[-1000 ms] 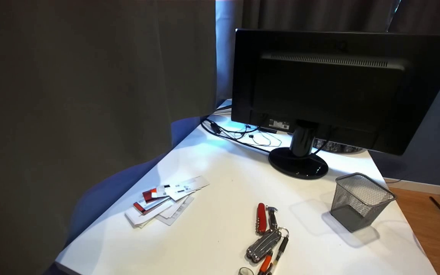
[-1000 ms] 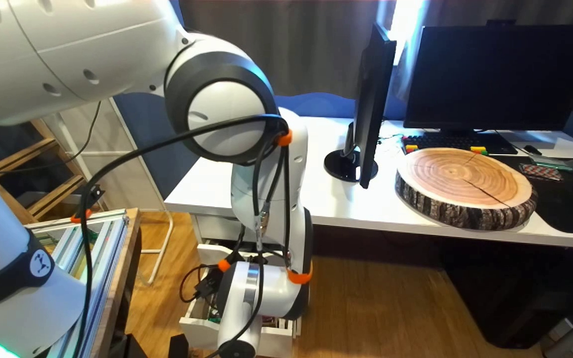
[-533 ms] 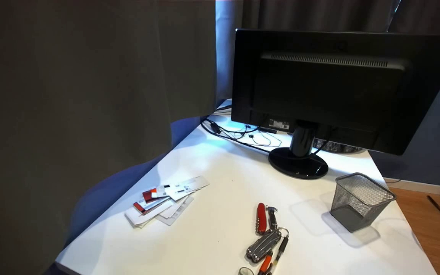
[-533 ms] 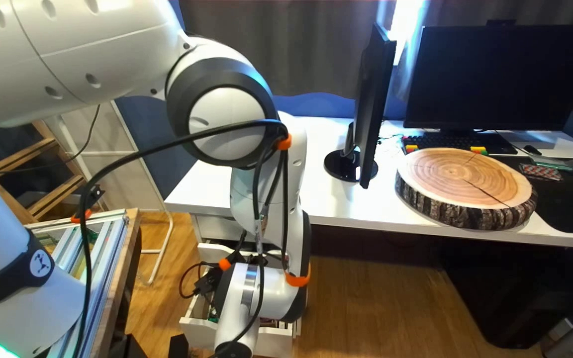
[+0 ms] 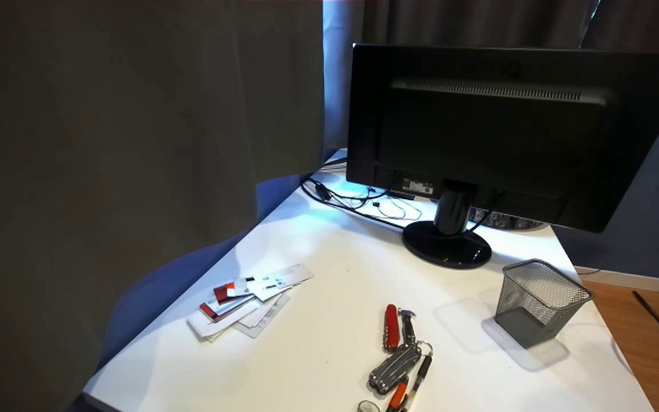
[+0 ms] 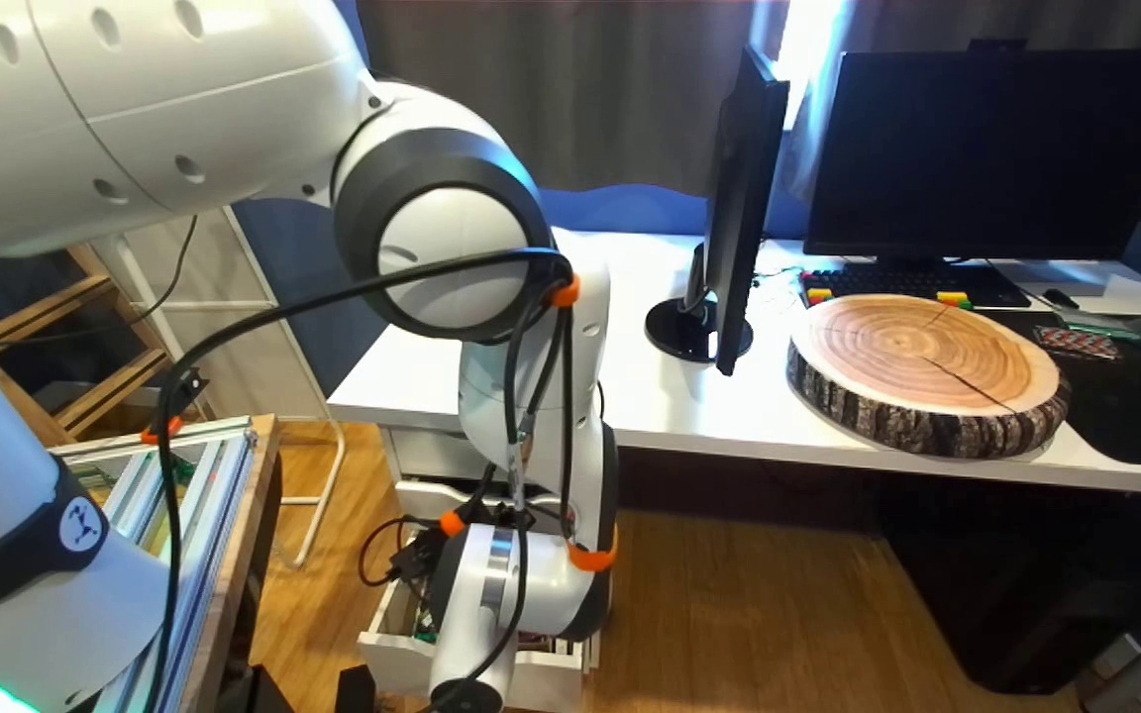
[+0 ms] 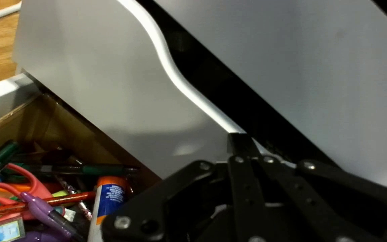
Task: Open the second top drawer and put the green pen in it, then close the drawer
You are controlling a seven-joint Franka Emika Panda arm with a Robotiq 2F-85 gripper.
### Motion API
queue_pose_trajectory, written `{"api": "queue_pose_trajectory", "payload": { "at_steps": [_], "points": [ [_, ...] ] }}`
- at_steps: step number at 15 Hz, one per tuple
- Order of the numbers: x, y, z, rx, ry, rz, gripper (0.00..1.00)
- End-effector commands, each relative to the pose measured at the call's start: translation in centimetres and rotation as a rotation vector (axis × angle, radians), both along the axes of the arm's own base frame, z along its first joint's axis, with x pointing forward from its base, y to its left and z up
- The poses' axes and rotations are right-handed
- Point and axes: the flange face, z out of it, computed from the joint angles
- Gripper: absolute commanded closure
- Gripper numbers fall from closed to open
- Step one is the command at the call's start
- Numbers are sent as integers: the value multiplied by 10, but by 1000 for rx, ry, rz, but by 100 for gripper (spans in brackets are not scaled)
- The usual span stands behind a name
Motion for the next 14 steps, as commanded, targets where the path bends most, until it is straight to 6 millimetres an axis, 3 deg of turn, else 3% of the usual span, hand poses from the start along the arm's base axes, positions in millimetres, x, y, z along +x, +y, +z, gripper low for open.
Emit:
{"api": "queue_pose_trajectory", "payload": {
  "at_steps": [1,7,14],
  "points": [
    [9,19,-5,56,7,-26,97],
    [12,10,-1,48,12,-40,97],
    [30,-21,40,-36,-36,12,96]
  ]
}}
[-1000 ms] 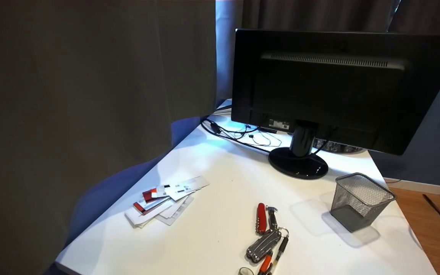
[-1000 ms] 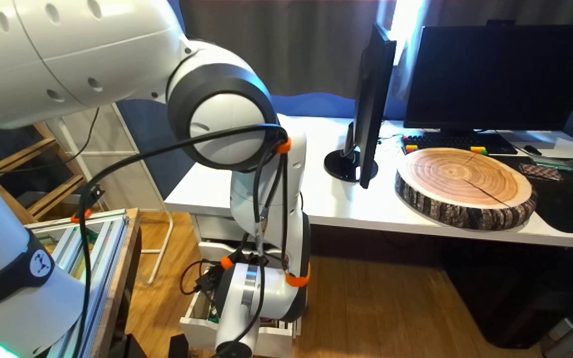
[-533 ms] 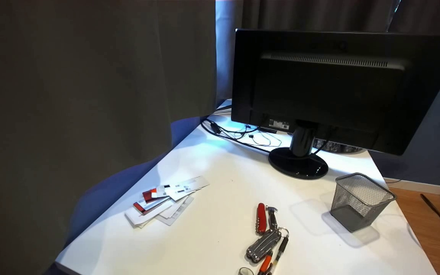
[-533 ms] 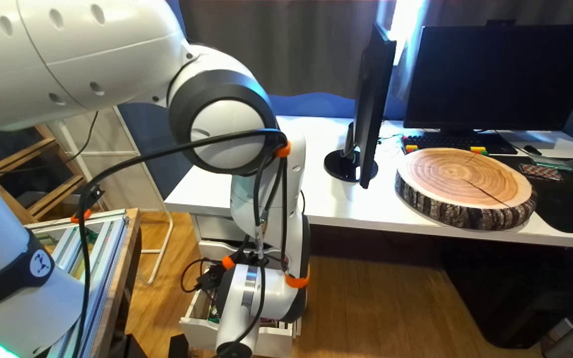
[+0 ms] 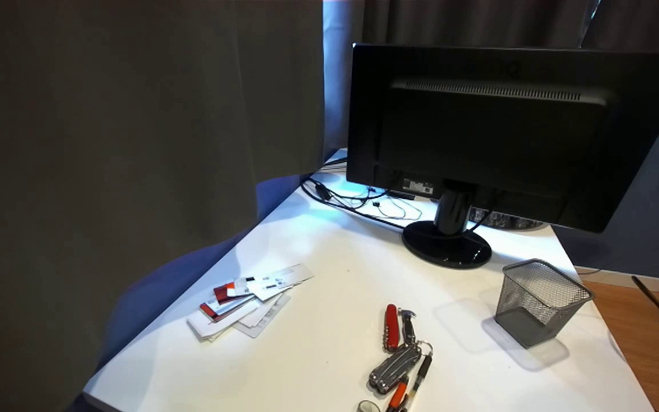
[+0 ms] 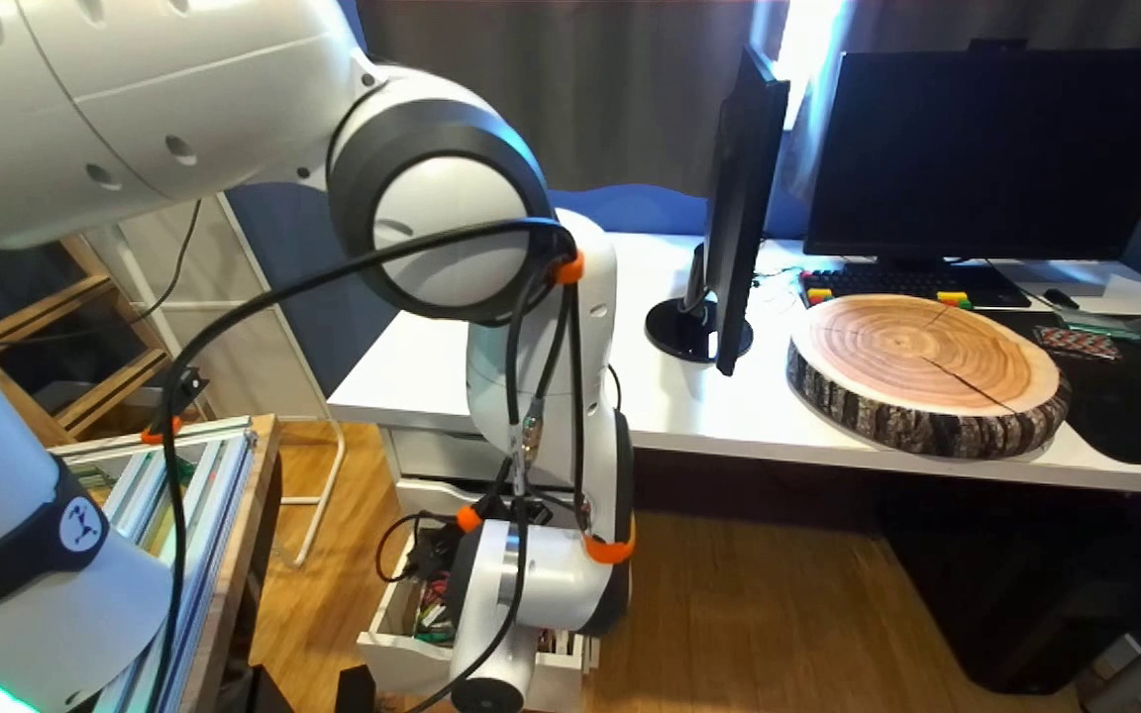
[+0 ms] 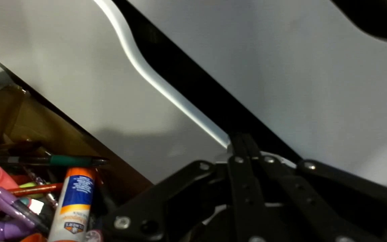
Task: Open the second top drawer and put the green pen in it, then close the drawer
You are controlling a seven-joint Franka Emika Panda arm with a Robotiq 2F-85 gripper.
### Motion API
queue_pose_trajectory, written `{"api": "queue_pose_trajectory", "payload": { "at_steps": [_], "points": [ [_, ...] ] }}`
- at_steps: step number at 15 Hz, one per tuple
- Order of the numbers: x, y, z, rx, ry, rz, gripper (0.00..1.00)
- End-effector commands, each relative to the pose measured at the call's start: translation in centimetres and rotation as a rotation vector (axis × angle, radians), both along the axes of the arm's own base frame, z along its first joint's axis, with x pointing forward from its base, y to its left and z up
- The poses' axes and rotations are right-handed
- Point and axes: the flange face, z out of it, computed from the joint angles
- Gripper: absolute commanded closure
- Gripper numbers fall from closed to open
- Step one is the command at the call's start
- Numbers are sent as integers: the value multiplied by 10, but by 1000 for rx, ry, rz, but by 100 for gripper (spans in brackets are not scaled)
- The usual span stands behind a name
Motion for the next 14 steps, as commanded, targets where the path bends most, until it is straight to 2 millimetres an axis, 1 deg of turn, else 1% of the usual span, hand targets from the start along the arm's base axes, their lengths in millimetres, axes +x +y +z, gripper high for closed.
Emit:
{"api": "queue_pose_trajectory", "payload": {
  "at_steps": [1,4,5,7,10,11,14],
  "points": [
    [11,-17,33,-47,-23,30,96],
    [19,-31,49,-89,-33,65,94],
    [20,-34,55,-108,-32,87,69],
    [21,-42,68,-144,-40,145,68],
    [20,-52,93,-180,-51,289,49],
    [19,-55,102,-192,-61,339,42],
    [21,-64,131,-245,-102,435,21]
  ]
}}
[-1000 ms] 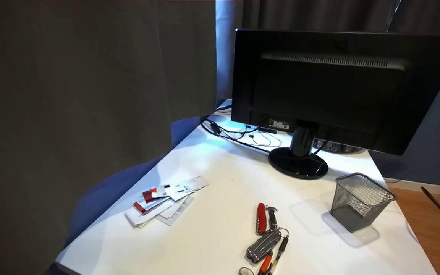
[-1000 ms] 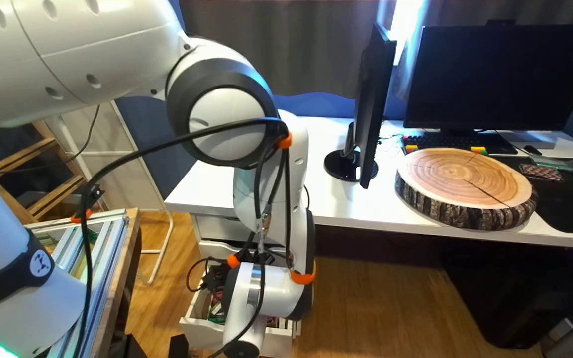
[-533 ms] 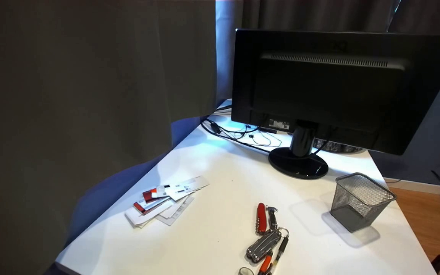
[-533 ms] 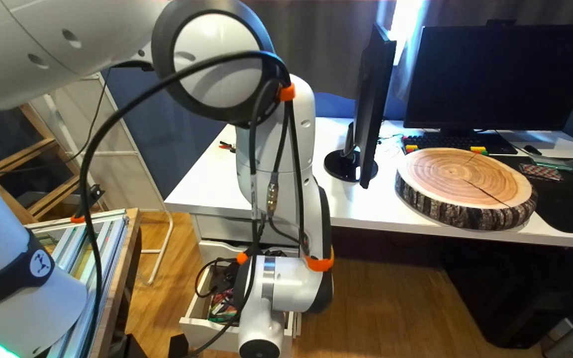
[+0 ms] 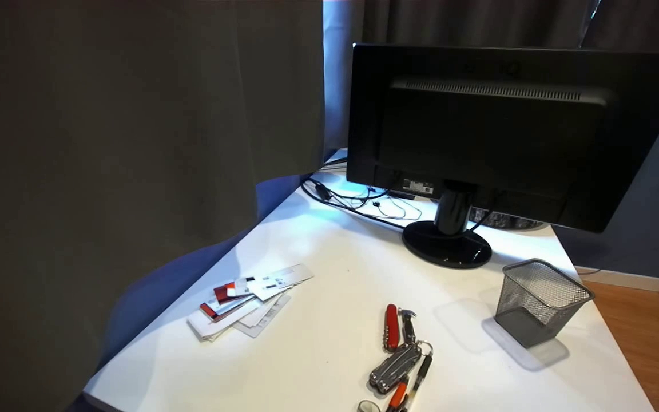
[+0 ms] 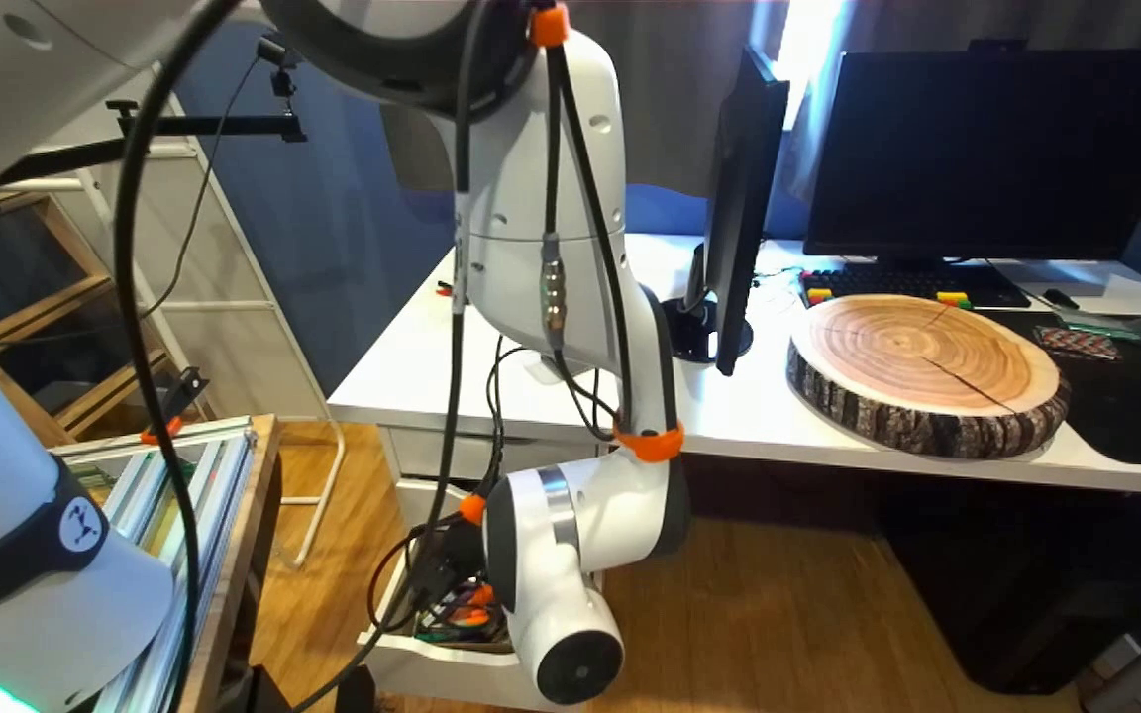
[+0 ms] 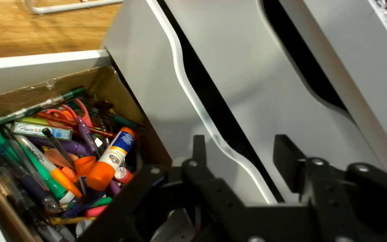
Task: Open the second top drawer and put the green pen in it, then close the drawer
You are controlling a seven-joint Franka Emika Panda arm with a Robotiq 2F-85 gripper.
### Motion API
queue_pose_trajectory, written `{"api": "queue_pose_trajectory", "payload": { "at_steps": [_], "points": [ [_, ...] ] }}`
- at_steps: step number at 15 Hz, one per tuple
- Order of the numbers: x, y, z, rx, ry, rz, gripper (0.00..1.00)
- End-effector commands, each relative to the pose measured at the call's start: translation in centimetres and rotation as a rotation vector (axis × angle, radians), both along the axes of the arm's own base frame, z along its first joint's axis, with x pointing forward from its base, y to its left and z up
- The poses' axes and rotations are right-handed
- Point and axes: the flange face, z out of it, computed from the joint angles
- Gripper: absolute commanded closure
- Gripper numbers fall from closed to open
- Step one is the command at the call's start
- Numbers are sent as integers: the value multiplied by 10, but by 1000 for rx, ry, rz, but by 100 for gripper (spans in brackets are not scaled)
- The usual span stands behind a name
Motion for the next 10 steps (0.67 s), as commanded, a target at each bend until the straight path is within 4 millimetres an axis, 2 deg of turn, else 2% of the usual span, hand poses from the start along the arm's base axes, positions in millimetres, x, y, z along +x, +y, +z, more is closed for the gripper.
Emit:
{"api": "queue_pose_trajectory", "payload": {
  "at_steps": [1,3,10],
  "points": [
    [-2,-7,47,-72,-39,111,15],
    [0,-11,68,-103,-87,168,1],
    [-3,-14,147,-161,-237,293,0]
  ]
}}
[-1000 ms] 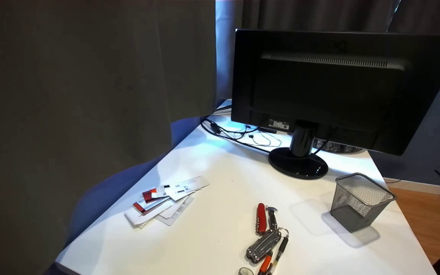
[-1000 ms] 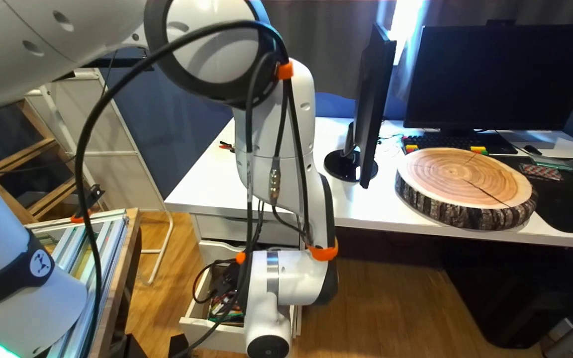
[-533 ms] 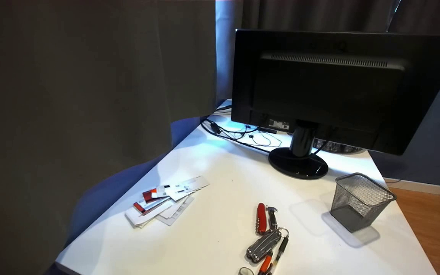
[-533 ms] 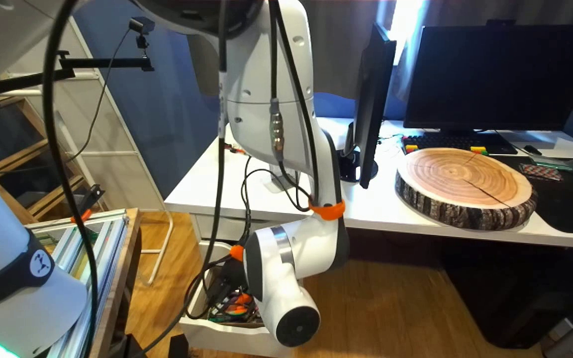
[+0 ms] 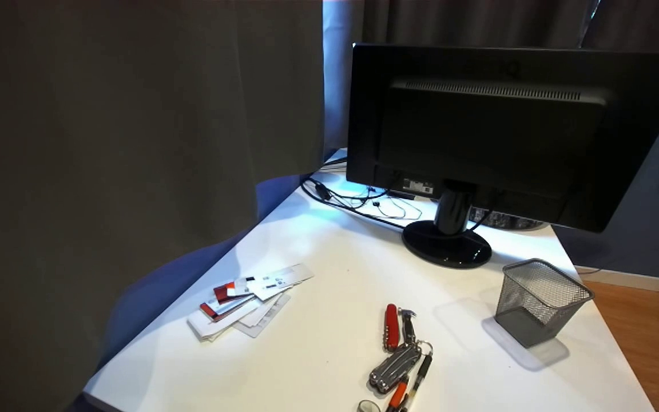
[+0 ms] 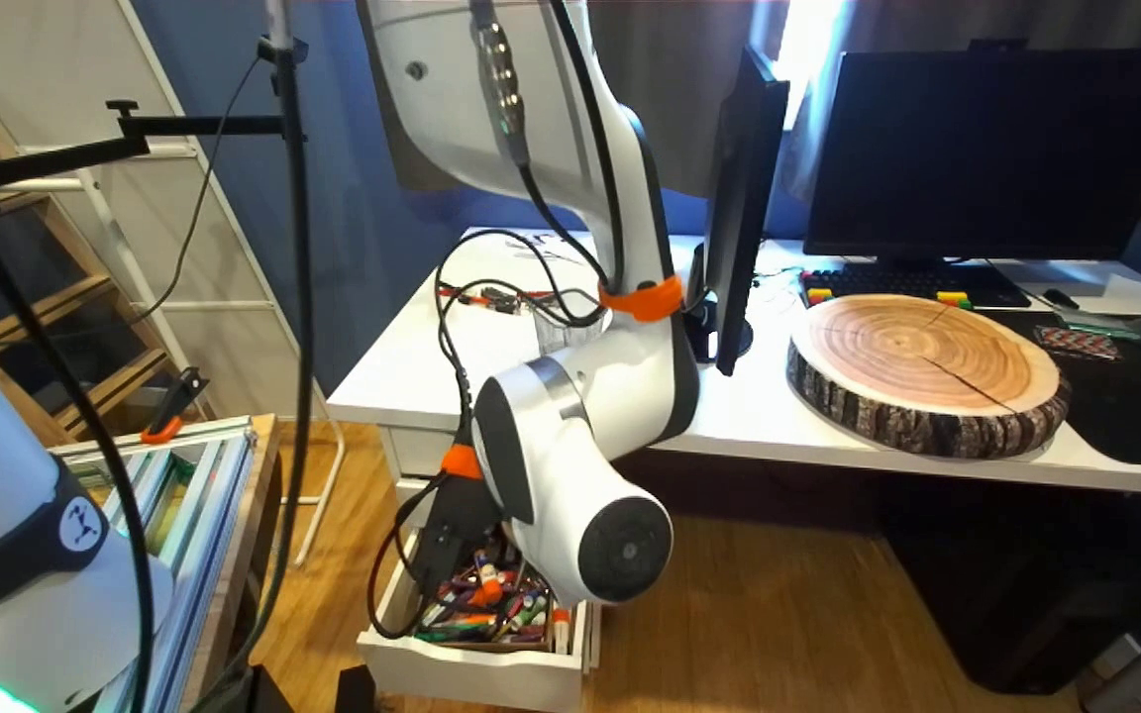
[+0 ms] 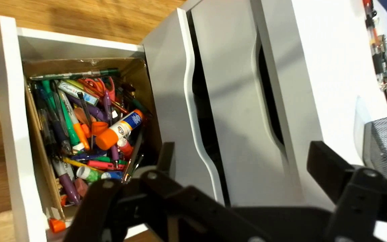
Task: Open the second top drawer and put the green pen in it, then close the drawer
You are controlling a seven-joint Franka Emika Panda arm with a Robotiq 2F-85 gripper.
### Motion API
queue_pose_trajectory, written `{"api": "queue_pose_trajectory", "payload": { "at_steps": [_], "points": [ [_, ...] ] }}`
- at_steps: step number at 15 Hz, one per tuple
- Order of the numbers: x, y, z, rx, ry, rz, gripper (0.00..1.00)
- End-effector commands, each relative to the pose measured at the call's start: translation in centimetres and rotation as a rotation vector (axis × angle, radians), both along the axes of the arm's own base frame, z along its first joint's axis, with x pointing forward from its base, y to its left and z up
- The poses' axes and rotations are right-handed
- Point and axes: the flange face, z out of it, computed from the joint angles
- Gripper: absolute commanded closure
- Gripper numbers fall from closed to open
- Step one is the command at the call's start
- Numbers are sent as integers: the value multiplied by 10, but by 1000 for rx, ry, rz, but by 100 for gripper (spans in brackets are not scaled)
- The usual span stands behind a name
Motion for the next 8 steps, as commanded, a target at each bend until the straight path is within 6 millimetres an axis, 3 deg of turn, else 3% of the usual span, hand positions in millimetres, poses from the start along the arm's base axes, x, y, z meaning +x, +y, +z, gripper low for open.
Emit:
{"api": "queue_pose_trajectory", "payload": {
  "at_steps": [1,8],
  "points": [
    [-15,2,51,-18,-73,40,0],
    [-34,14,114,-98,-215,83,0]
  ]
}}
